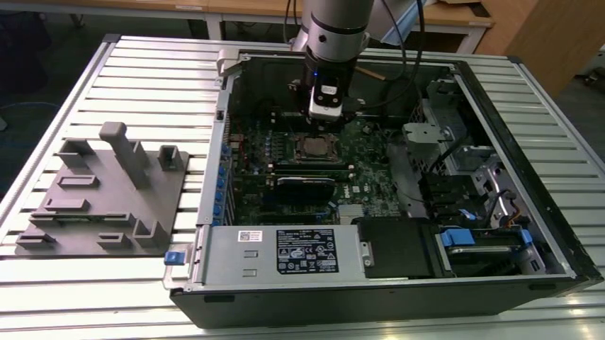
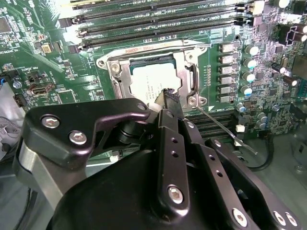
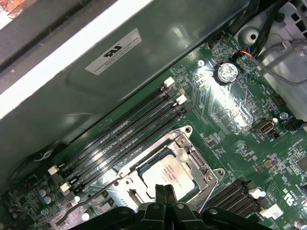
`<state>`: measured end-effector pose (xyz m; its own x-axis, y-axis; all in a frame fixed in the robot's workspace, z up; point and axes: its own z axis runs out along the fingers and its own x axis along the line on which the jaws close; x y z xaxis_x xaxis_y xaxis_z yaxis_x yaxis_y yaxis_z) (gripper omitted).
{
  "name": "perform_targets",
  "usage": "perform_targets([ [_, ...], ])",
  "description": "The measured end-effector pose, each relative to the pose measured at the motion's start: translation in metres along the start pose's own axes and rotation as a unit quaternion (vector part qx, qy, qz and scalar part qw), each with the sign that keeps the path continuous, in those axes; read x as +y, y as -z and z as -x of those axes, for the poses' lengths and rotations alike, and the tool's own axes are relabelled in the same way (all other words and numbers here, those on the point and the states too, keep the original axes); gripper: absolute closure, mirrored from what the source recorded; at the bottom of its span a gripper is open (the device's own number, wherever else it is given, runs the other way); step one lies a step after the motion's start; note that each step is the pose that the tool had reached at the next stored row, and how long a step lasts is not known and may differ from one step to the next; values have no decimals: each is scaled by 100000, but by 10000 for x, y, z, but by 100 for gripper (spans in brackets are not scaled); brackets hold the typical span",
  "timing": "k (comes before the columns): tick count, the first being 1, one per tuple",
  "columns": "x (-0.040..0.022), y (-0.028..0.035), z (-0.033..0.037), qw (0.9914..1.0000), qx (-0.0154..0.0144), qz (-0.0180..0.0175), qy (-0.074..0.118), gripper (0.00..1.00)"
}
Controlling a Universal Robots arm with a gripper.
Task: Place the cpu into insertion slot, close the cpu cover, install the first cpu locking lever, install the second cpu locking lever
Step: 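Install the first cpu locking lever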
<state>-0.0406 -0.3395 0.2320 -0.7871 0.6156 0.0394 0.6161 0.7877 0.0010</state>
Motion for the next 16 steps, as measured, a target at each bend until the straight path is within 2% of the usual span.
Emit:
perform_targets([
  [3,0,0,0,99995,-2,-36,993,89],
  [6,0,0,0,99951,-1,-119,3134,89],
  [10,0,-1,0,99771,3,-267,6756,89],
  [12,0,-2,0,99634,5,-338,8545,89],
  [14,0,-4,0,99264,10,-477,12101,89],
  [16,0,-4,0,99049,12,-540,13751,89],
])
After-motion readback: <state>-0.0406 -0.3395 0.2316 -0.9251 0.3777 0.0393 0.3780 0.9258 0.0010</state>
